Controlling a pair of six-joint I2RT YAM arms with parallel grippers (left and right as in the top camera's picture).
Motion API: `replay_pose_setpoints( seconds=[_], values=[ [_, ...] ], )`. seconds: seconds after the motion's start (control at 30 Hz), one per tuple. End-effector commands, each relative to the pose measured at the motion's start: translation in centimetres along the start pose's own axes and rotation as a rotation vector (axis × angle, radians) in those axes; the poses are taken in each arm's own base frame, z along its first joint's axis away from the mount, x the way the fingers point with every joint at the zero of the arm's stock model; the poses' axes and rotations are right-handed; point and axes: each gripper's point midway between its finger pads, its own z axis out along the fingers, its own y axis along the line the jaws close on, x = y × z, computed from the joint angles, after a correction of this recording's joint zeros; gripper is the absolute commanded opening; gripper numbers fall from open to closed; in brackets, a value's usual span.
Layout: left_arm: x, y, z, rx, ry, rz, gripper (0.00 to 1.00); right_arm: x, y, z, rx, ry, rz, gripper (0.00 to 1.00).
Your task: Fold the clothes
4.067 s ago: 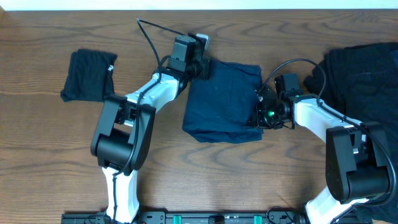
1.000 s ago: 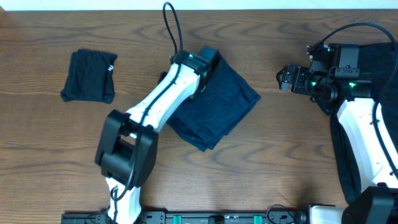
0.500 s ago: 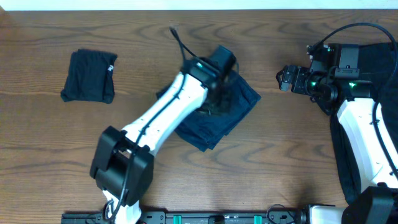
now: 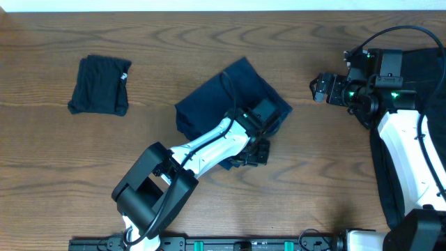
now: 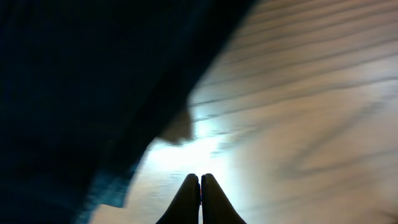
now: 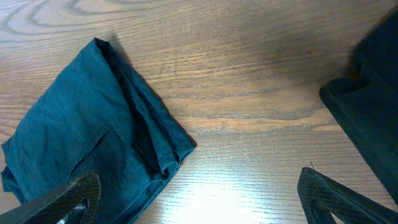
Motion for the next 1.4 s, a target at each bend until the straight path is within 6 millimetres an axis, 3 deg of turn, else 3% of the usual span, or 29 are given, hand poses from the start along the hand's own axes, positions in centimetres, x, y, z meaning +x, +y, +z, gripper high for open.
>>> replay_pose_setpoints(
  seconds=[0.0,0.2,0.43,0.63,0.8,1.07,1.37],
  values=[
    [-0.1,2.5,0.9,-0.095,-0.017,-0.032,0.06,0.1,-0.4,0.0,0.008,0.003,0.01,0.99],
    [0.2,5.6,1.3,-0.197,-0.02,-0.062,0.07,0.1,-0.4,0.0,0.008,0.003,0.01,0.99],
    [0.3,11.5,-0.4,-0.405,-0.011,-0.127,0.07,0.1,-0.4,0.0,0.008,0.003,0.01,0.99],
    [0.3,15.0,-1.5,-0.44,0.031,-0.186,0.07,0.1,-0.4,0.0,0.008,0.003,0.01,0.99],
    [0.8,14.9,-1.6,-0.292,0.113,-0.207,0.07,0.1,-0.4,0.0,0.008,0.002,0.01,0.99],
    [0.3,18.9,-4.6,-0.254,0.099,-0.36,0.06,0.1,-0.4,0.0,0.009,0.003,0.01,0.99],
    [0.3,19.4,-8.2,-0.19,0.03,-0.381,0.07,0.1,-0.4,0.0,0.008,0.003,0.01,0.99]
  ],
)
